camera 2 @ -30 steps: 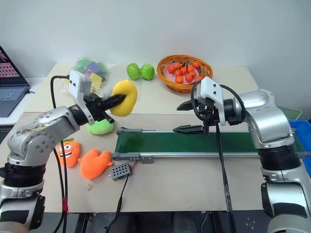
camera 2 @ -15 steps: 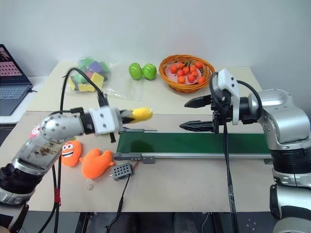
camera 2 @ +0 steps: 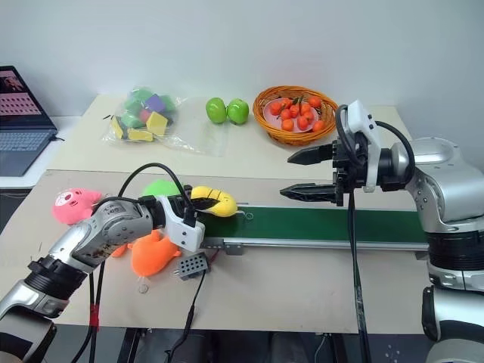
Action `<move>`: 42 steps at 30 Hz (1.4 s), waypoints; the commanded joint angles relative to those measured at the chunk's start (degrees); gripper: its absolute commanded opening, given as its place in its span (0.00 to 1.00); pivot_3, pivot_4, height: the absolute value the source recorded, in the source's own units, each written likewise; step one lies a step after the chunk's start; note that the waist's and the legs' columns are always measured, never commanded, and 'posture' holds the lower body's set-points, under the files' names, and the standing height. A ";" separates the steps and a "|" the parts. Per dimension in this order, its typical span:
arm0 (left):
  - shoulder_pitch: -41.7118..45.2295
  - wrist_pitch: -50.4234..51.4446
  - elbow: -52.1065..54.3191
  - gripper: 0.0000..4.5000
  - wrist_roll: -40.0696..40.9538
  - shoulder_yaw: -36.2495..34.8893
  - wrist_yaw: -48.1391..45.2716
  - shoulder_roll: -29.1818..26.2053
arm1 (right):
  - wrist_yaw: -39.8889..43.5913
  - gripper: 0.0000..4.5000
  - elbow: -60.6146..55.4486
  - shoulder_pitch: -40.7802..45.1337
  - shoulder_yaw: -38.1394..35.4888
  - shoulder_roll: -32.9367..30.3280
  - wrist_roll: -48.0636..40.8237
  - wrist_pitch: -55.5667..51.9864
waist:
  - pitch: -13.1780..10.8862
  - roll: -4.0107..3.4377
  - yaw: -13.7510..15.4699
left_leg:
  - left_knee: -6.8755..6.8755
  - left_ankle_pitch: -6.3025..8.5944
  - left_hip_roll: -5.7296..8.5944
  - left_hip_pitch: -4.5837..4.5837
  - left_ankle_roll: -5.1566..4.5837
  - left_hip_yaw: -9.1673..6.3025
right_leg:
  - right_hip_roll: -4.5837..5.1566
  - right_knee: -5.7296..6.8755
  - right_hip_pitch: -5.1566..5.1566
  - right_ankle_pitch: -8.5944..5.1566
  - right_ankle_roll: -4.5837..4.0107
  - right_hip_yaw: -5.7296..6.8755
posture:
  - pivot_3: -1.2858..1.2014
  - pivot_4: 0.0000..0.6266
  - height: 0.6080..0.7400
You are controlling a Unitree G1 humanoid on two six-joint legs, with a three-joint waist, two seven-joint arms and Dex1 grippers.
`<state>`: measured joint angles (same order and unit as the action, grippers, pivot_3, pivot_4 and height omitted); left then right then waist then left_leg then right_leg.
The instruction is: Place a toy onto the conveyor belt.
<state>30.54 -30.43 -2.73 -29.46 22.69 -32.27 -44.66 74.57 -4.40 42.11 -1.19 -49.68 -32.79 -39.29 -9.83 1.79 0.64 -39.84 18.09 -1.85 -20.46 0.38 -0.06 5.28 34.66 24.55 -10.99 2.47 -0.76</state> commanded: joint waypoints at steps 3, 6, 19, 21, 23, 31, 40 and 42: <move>-0.96 -2.02 0.80 0.00 2.85 0.27 -5.49 -0.20 | -0.40 1.00 -1.79 0.58 -2.44 -1.31 -1.16 0.55 | 0.00 -0.01 -0.09 | 0.00 0.00 0.00 0.02 0.00 0.02 | 0.00 0.03 0.00 0.00 0.00 0.00 | 0.52 0.24 0.99; -1.18 -2.97 0.96 0.00 2.67 0.10 -6.72 -0.35 | -0.36 1.00 -1.87 0.39 -2.34 -1.41 -1.11 0.68 | 0.01 -0.01 -0.04 | -0.01 0.00 -0.01 0.03 -0.01 0.02 | 0.00 0.06 0.00 0.00 0.00 0.00 | 0.52 0.24 0.99; 2.86 -1.49 -1.61 0.74 6.89 -0.39 -14.95 0.43 | -0.27 1.00 -4.61 2.11 -0.40 -1.67 -1.09 -0.99 | 0.01 -0.02 -0.08 | -0.04 0.00 -0.01 0.11 -0.01 0.04 | 0.00 0.20 -0.01 0.00 0.00 -0.01 | 0.52 0.24 0.99; 3.05 -0.09 -0.16 0.91 8.99 -0.75 -16.54 0.73 | -0.23 1.00 -4.58 2.31 -0.32 -1.62 -1.05 -1.00 | 0.01 -0.02 -0.16 | -0.05 0.00 -0.01 0.11 -0.01 0.04 | 0.00 0.20 -0.01 0.00 0.00 -0.02 | 0.52 0.24 0.99; 3.02 2.35 2.05 1.00 12.03 -1.26 -18.82 0.98 | -0.16 1.00 -4.44 2.47 -0.18 -1.50 -0.92 -0.81 | 0.01 -0.02 -0.26 | -0.04 0.01 -0.02 0.11 -0.02 0.04 | -0.01 0.20 -0.01 0.00 0.00 -0.02 | 0.52 0.24 0.99; 3.88 33.38 15.74 1.00 36.20 -9.27 -32.24 -1.49 | 0.48 1.00 -3.36 3.08 0.66 -1.15 -0.26 0.12 | 0.01 -0.02 -0.33 | -0.09 0.03 -0.04 0.08 -0.05 0.02 | -0.02 0.21 0.00 -0.01 0.02 -0.02 | 0.52 0.24 0.99; 7.07 69.53 18.07 1.00 59.07 -23.68 -37.87 -11.54 | 4.27 1.00 -1.38 1.54 2.05 -3.50 2.24 4.06 | -0.01 -0.04 -1.27 | -0.09 0.06 -0.03 0.09 -0.11 -0.03 | -0.02 0.24 0.00 -0.08 0.11 -0.02 | 0.52 0.24 0.99; 7.27 73.58 17.38 1.00 62.64 -27.05 -37.47 -12.74 | 4.68 1.00 -0.53 1.62 2.06 -3.88 2.56 4.56 | -0.02 -0.03 -1.36 | -0.09 0.06 -0.03 0.08 -0.11 -0.04 | -0.02 0.22 0.01 -0.09 0.12 -0.02 | 0.52 0.24 0.99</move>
<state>36.40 39.80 14.21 29.64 -0.38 -69.76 -56.47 78.58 -5.04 43.37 1.81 -52.57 -30.45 -36.54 -9.85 1.75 -0.72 -39.93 18.15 -1.86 -20.37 0.27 -0.10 5.27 34.89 24.56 -11.09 2.58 -0.78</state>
